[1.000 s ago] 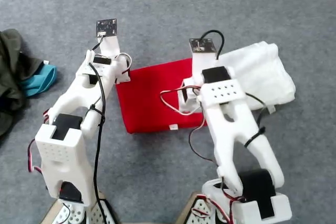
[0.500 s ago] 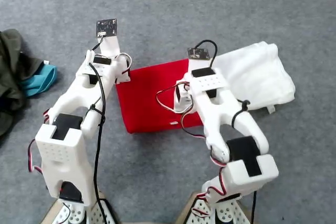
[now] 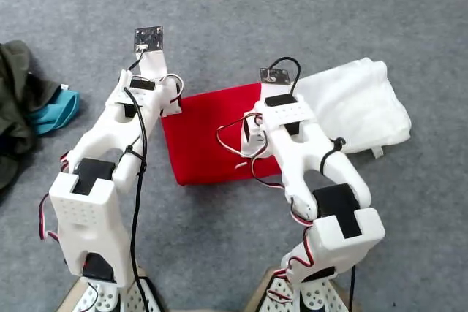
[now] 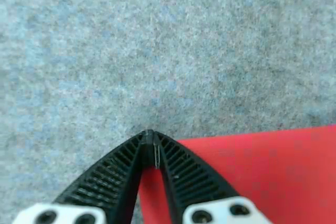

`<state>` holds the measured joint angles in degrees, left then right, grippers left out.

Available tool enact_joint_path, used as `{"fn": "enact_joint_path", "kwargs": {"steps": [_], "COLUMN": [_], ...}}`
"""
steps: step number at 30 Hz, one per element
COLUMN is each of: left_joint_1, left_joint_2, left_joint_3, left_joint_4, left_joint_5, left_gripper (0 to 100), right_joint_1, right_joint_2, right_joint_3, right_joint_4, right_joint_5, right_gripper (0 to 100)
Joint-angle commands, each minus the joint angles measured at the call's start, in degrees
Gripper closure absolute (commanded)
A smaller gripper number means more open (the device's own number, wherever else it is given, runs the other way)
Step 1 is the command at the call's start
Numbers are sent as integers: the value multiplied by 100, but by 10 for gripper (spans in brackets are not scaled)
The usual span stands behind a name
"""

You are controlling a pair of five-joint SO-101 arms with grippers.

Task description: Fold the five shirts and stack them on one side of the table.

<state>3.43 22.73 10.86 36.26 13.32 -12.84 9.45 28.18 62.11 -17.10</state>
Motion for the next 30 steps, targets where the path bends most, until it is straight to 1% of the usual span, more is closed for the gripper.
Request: {"fn": "enact_joint_path", "kwargs": {"steps": [1,5,8,19,20,23,25,30], "left_joint_1": [-171,-171,-171,-171,-171,-171,-171,-171], "left_joint_2": [-88,-88,-88,-88,-88,-88,-88,-88], "left_joint_3": [-75,-75,-75,-75,-75,-75,-75,-110], "left_joint_4": [79,79,79,79,79,79,79,70], "left_joint_5": [9,9,9,9,9,9,9,9], "left_gripper": [971,971,971,971,971,971,971,971], "right_joint_1": [-18,-26,-26,-18,-18,-18,-9,176], "right_joint_2": [48,57,57,57,57,57,57,66], "right_joint_3": [84,84,84,92,92,92,92,101], "right_joint_4": [0,9,9,18,18,18,18,-44], "right_joint_5": [-53,-9,-9,-9,-9,-9,-9,9], "right_gripper": [662,807,864,878,894,988,972,984]}}
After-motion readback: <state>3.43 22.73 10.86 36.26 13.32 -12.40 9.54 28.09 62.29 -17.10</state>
